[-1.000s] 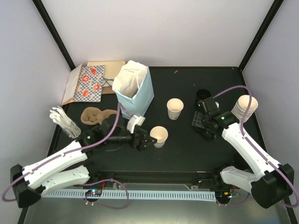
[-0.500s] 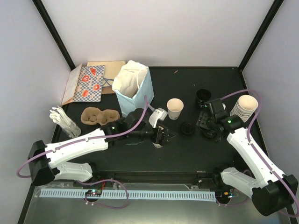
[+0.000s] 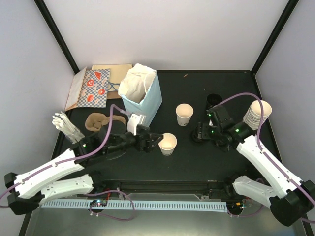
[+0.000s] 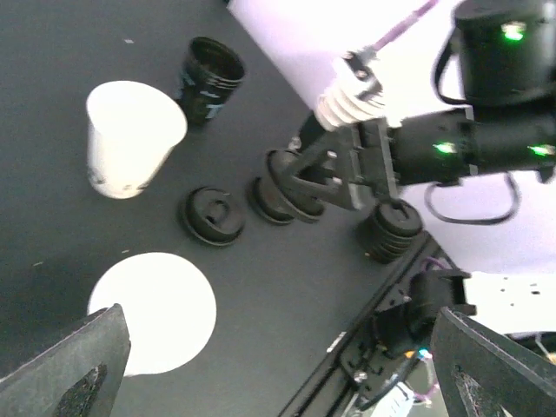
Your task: Pack the takeout coffee
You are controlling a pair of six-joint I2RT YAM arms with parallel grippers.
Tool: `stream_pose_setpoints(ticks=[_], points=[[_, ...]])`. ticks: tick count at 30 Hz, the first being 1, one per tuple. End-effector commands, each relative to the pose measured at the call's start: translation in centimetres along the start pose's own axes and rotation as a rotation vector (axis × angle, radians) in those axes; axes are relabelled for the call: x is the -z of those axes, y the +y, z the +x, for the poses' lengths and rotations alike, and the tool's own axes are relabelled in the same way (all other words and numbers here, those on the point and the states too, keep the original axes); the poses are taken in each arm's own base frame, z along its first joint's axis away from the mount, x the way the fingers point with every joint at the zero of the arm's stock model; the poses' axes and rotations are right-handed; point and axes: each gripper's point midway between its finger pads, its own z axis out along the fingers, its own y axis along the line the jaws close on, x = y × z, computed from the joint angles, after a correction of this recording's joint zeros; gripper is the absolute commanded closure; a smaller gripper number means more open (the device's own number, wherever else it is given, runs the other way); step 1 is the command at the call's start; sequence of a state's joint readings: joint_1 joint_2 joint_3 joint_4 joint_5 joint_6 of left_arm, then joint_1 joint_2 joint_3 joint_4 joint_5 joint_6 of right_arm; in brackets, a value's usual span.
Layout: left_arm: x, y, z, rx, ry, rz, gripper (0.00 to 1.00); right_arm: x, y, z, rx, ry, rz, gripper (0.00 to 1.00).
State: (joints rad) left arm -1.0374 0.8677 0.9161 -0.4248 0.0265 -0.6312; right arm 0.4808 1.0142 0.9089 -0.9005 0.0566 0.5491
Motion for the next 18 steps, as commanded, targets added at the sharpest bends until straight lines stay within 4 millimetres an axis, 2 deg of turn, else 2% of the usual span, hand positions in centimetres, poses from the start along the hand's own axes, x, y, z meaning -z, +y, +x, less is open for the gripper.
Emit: stream_pose_setpoints(ticks=[1, 6, 12, 18], points=[[1.9, 4.4, 1.2, 0.035, 0.022, -0.163, 0.02, 2.0, 4.3, -0.6, 0.132, -0.057, -0.114, 0.31], [3.2, 7.4, 1.6, 0.108, 0.045, -0.251, 0.02, 2.6, 7.4, 0.3, 0.223, -0.070, -0.188, 0.31], [2.9, 8.2, 2.2, 0.176, 0.054, -0.180, 0.02, 3.6, 11.6, 1.9, 0.382, -0.092, -0.243, 0.30], [1.8, 8.7, 3.3, 0.215, 0.080, -0.141, 0.02, 2.6, 14.3, 3.0, 0.469, -0.089, -0.225, 0.30]])
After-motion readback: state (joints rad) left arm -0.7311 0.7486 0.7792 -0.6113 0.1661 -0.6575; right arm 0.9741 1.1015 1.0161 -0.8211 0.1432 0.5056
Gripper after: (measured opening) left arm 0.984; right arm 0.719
